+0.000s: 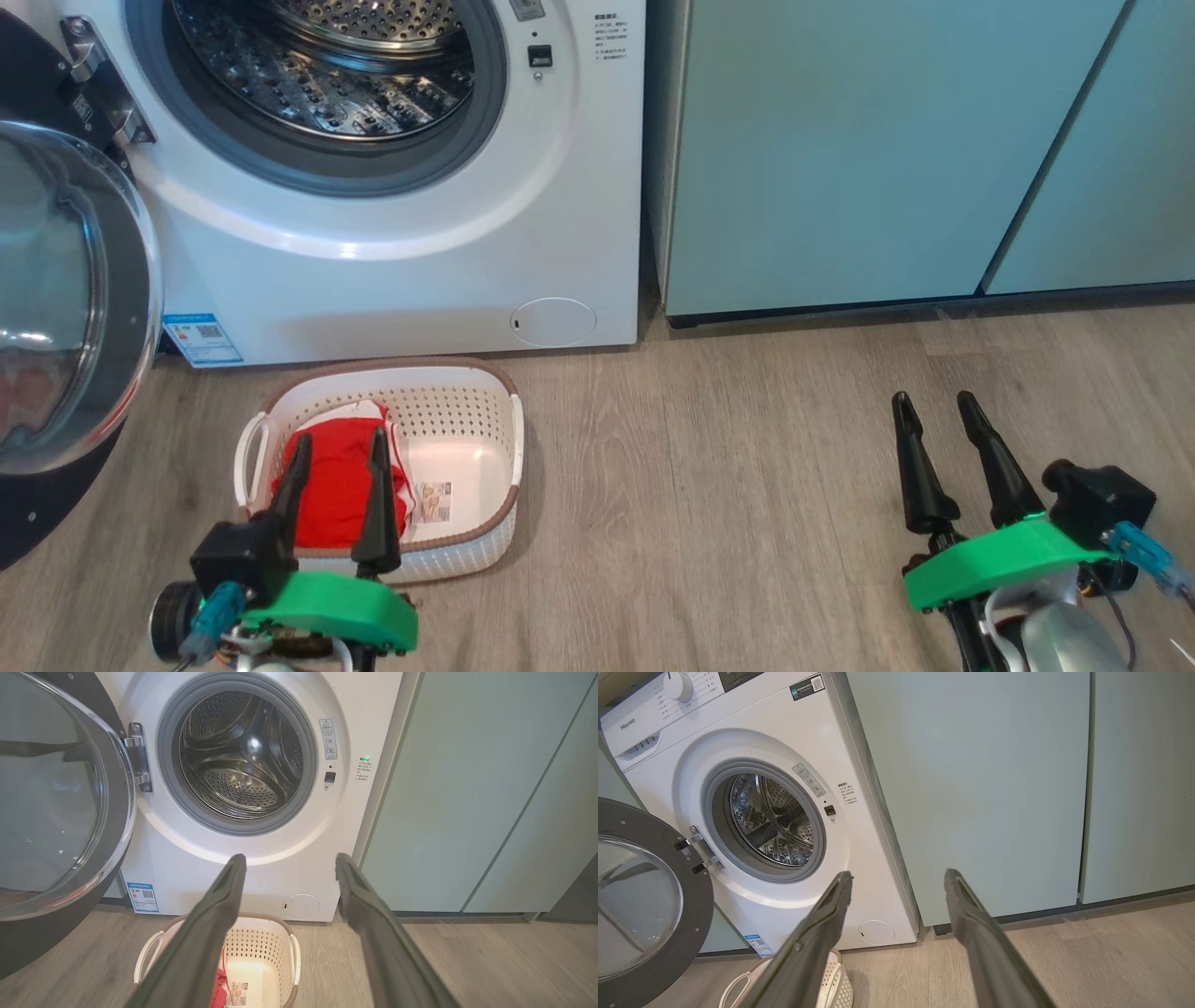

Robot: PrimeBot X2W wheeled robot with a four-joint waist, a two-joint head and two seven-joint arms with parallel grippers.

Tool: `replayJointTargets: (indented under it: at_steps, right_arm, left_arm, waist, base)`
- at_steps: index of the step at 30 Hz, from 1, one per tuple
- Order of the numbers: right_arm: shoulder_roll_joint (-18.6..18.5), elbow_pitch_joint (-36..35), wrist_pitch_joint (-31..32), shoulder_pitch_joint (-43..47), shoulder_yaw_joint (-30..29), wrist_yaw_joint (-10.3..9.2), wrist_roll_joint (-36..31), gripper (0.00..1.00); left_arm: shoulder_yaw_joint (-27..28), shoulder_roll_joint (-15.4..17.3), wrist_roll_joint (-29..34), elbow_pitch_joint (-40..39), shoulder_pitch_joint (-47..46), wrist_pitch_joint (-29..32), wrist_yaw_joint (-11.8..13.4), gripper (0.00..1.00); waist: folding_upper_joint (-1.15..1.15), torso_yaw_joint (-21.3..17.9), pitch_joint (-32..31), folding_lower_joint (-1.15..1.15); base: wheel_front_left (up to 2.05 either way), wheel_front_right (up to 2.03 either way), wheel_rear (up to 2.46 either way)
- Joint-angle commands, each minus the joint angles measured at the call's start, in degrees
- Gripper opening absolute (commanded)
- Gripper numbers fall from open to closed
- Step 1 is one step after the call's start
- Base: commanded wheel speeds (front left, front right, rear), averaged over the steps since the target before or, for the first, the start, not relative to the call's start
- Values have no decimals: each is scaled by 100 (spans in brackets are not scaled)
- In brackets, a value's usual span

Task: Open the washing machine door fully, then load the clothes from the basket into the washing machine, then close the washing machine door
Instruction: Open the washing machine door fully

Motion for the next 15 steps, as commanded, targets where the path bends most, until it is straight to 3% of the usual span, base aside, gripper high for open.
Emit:
replayJointTargets:
  at_steps: [1,15]
  right_arm:
    - [9,-218,-77,-87,113,0,23,100]
    - [9,-215,-77,-78,143,0,12,100]
  left_arm:
    - [140,46,4,-210,-172,-28,45,100]
    - [92,46,-86,-114,-152,-28,228,100]
  waist:
    - [0,16,-5,0]
    - [0,98,-19,0]
  base:
    - [0,0,0]
    - [0,0,0]
